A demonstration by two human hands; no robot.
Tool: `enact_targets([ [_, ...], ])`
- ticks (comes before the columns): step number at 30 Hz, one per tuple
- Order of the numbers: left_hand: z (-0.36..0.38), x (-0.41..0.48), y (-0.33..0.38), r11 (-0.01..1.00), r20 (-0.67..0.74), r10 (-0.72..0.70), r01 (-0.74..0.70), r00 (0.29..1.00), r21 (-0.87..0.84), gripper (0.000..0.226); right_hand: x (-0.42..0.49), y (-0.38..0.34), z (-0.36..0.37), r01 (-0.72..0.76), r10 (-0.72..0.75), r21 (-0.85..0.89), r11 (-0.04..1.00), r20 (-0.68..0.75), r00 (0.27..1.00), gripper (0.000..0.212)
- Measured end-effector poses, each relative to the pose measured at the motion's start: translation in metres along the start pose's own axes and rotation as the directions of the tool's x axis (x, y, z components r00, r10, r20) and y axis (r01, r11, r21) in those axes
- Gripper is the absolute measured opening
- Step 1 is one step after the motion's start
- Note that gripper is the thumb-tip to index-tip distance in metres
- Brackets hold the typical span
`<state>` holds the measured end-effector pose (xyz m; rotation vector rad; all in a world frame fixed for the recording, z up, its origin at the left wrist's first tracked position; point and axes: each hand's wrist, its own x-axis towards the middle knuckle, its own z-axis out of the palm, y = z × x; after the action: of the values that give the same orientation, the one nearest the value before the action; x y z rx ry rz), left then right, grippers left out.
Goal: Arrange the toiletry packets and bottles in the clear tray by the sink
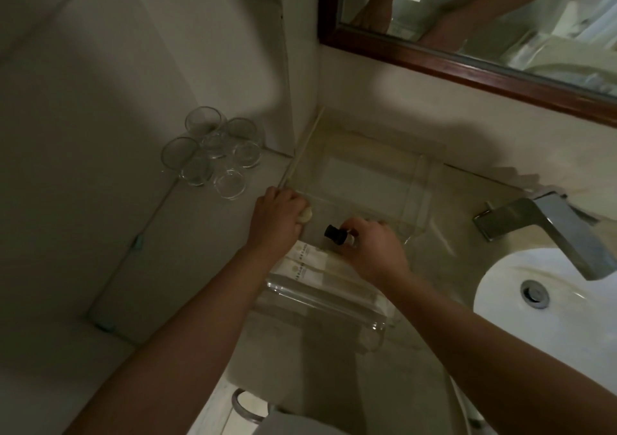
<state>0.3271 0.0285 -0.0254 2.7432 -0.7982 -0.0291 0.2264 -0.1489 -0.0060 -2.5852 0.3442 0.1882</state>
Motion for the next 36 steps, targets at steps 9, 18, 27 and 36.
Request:
enact_targets([
  [9, -0.004, 0.004, 0.002, 0.999, 0.049, -0.008, 0.006, 0.999, 0.037, 0.031, 0.007, -0.007, 0.005, 0.053, -0.045, -0.048, 0.997, 0.159, 0.986, 0.029],
  [18, 0.000, 0.004, -0.001, 1.000, 0.042, -0.010, 0.010, 0.999, 0.012, 0.032, 0.009, -0.011, 0.003, 0.092, -0.081, -0.053, 0.994, 0.178, 0.981, 0.028],
  [27, -0.002, 0.003, -0.001, 1.000, 0.063, -0.012, 0.013, 0.998, -0.008, 0.032, 0.007, -0.013, 0.007, 0.095, -0.085, -0.061, 0.994, 0.146, 0.986, 0.030],
  [36, -0.001, 0.005, 0.000, 0.999, 0.069, -0.044, 0.046, 0.997, -0.029, 0.031, 0.005, -0.012, 0.009, 0.064, -0.056, -0.051, 0.997, 0.139, 0.989, 0.034],
])
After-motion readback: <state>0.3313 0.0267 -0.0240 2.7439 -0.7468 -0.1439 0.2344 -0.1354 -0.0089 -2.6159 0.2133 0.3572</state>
